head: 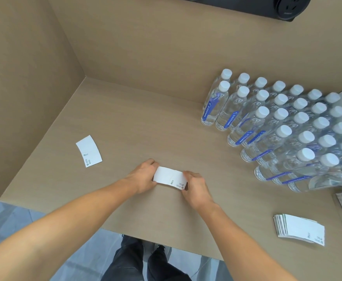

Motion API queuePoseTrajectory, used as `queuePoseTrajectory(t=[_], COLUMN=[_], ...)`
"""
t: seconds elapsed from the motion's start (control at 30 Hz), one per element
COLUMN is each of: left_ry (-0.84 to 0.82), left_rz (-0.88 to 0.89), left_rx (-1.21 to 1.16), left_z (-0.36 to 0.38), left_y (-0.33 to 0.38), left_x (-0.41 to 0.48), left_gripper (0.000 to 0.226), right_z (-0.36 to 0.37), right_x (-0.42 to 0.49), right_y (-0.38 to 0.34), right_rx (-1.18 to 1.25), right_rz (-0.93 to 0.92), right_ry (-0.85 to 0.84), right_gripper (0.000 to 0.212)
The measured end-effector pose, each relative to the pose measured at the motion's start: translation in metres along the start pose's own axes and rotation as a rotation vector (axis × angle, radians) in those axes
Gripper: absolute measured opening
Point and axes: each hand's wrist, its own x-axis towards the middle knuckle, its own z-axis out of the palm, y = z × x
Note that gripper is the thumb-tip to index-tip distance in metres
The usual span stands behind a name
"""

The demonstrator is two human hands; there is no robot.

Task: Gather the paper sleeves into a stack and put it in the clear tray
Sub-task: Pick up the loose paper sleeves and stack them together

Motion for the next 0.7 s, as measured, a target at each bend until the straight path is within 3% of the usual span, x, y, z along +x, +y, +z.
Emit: queuePoseTrajectory(t=[0.17, 0.47, 0.57, 0.7], left_ry=[0.014, -0.006, -0.027, -0.021], left_rz=[-0.025, -0.023, -0.049, -0.069], left_rx=[-0.084, -0.093, -0.014, 0.064], left_z=[0.003, 0.001, -0.013, -0.04], left_y=[0.003, -0.005, -0.018, -0.045], left_x=[-0.001, -0.009, -0.019, -0.039], left_gripper=[0.027, 0.047, 0.058, 0.051], right_z=[0.001, -0.007, -0.013, -0.013], right_x=[0.002, 0.002, 0.006, 0.018], right_y=[-0.002, -0.013, -0.022, -0.053], right_rx=[-0.044, -0.152, -0.212, -0.21], right_rz=[0.036, 0.058, 0.033, -0.024], right_ry=[-0.022, -0.116, -0.069, -0.027], right_gripper=[0.031, 0.067, 0.064, 0.06])
